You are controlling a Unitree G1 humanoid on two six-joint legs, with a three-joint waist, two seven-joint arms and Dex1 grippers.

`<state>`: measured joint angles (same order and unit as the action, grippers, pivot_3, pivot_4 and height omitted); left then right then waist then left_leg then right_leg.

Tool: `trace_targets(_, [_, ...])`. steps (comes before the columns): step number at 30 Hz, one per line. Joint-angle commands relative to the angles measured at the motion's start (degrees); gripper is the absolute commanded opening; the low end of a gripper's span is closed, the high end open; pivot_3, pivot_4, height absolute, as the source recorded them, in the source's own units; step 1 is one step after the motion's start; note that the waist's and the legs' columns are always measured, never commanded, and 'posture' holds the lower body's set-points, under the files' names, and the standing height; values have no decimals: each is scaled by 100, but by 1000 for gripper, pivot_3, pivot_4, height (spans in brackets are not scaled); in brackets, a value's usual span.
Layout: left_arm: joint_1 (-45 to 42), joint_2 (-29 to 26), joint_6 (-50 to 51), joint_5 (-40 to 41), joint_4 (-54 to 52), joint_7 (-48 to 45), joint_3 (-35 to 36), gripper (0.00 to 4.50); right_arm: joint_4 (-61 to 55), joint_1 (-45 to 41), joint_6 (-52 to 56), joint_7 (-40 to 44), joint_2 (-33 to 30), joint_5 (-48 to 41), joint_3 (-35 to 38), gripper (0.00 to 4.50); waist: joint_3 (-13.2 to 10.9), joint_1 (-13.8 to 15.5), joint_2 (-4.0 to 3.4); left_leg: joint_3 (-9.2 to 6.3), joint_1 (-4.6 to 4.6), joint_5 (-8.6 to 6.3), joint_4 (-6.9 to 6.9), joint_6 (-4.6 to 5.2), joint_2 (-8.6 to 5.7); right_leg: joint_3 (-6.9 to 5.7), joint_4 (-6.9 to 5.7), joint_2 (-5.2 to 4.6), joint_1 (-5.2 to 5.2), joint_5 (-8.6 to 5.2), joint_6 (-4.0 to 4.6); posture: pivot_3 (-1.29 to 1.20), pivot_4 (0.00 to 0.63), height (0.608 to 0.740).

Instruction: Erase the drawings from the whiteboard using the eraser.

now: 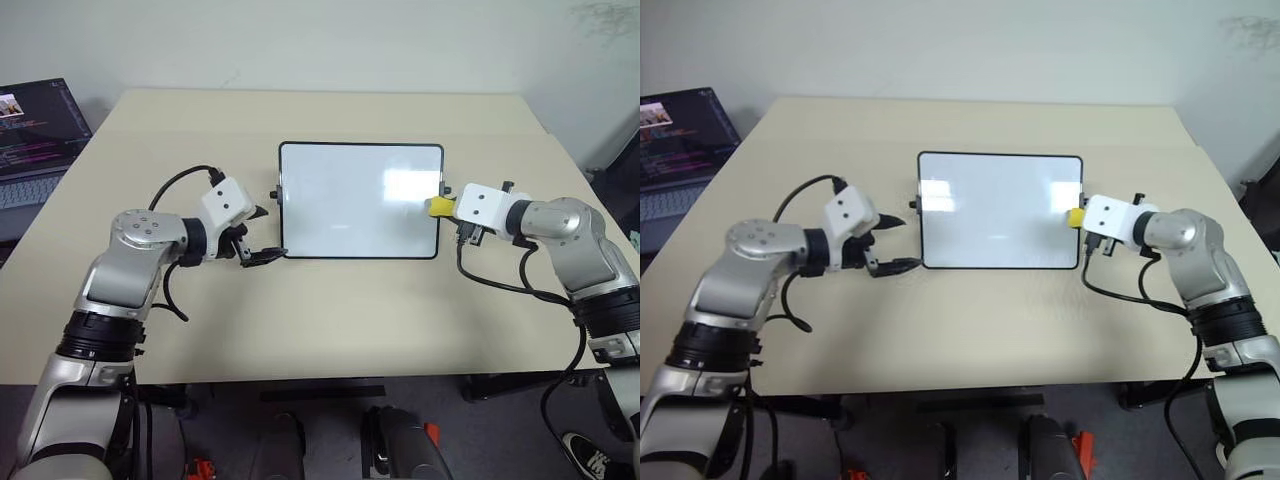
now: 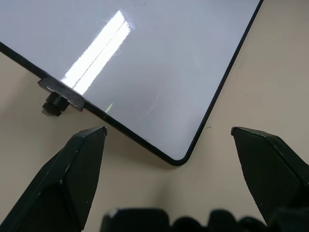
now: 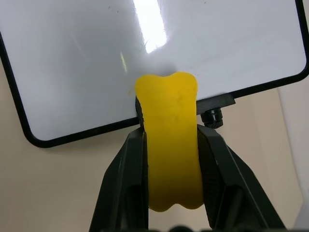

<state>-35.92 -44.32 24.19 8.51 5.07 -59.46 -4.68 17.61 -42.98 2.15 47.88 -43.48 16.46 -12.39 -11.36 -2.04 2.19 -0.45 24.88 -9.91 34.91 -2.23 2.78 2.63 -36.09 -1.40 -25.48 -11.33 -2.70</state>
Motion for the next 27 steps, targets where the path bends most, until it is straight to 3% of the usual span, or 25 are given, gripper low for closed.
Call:
trace_targets(1, [-121, -127, -120, 59, -154, -31, 179, 4500, 23, -104, -169, -28, -155, -70, 200, 1017, 0, 2, 0, 0, -1, 1, 4, -1, 0, 1, -1, 0, 2, -10, 22, 0, 150, 740])
trace_targets(27, [-255, -128, -199, 49, -63, -136, 103, 4500, 193, -121, -285, -96, -376, -102, 295, 1017, 0, 2, 0, -2, -29, 5, 34, 1, -1, 8, -76, 3, 11, -15, 32, 0, 150, 740])
